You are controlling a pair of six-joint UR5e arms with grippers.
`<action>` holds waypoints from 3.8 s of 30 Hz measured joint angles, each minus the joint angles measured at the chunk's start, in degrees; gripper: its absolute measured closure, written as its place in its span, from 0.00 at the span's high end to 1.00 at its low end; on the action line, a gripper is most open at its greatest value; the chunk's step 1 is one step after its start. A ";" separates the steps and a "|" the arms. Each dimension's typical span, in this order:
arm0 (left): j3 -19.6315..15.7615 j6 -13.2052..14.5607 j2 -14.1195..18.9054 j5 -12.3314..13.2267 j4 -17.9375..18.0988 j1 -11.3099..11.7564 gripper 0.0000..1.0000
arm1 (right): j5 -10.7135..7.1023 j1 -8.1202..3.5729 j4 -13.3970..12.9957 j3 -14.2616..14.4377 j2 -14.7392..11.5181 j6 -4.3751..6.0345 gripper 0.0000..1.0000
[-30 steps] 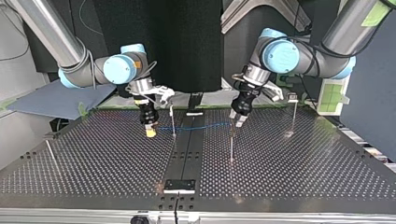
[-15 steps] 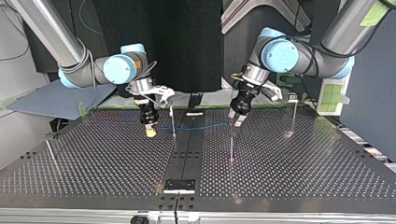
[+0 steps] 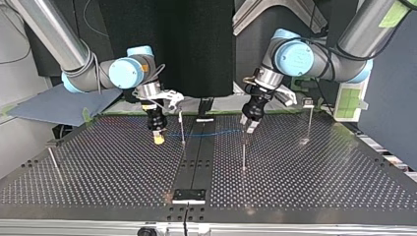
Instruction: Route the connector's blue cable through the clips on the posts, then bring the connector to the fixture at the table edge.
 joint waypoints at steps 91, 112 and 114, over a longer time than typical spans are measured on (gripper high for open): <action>11.57 7.81 -8.92 -32.32 -3.10 -16.48 1.00 | 0.00 0.51 1.06 0.03 0.53 -0.22 0.00; 16.14 9.14 -12.34 -34.02 -3.92 -15.71 1.00 | 0.00 0.67 1.17 0.03 0.61 -0.29 0.00; 16.16 9.23 -12.35 -34.09 -3.94 -15.57 1.00 | 0.00 0.67 1.16 0.03 0.61 -0.30 0.00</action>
